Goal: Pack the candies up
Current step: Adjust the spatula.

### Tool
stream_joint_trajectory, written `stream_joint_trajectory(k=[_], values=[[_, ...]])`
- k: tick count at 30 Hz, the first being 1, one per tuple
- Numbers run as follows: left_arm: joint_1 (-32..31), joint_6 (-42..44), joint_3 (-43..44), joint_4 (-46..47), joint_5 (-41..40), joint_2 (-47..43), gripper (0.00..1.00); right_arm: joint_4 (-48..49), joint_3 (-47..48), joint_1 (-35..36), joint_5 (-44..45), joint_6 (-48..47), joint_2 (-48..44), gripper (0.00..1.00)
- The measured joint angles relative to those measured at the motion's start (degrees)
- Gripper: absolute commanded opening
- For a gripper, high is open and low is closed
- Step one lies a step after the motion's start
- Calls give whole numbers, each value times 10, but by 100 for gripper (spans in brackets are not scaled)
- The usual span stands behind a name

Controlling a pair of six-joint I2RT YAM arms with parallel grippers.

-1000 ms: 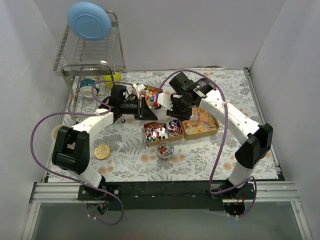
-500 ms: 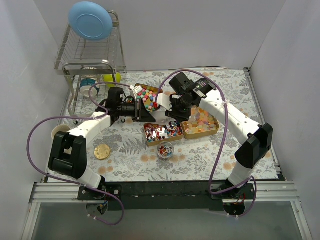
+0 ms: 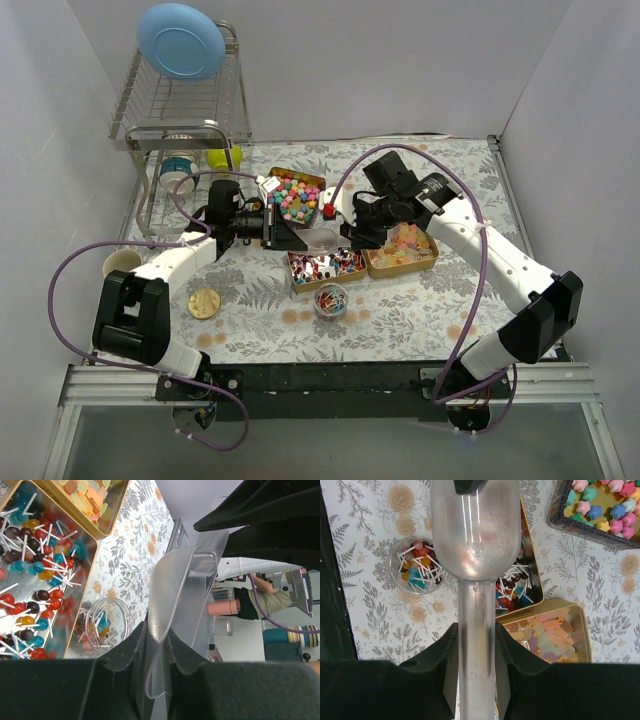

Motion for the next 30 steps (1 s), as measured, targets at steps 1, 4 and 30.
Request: stream_joint_trajectory(k=[1, 4, 30], values=[[0, 0, 0, 1, 3, 0, 0, 6, -5, -6, -13, 3, -3, 32], [1, -2, -1, 2, 3, 0, 0, 12, -10, -26, -50, 9, -2, 34], [11, 18, -18, 4, 5, -8, 0, 9, -10, -72, -154, 51, 32, 46]])
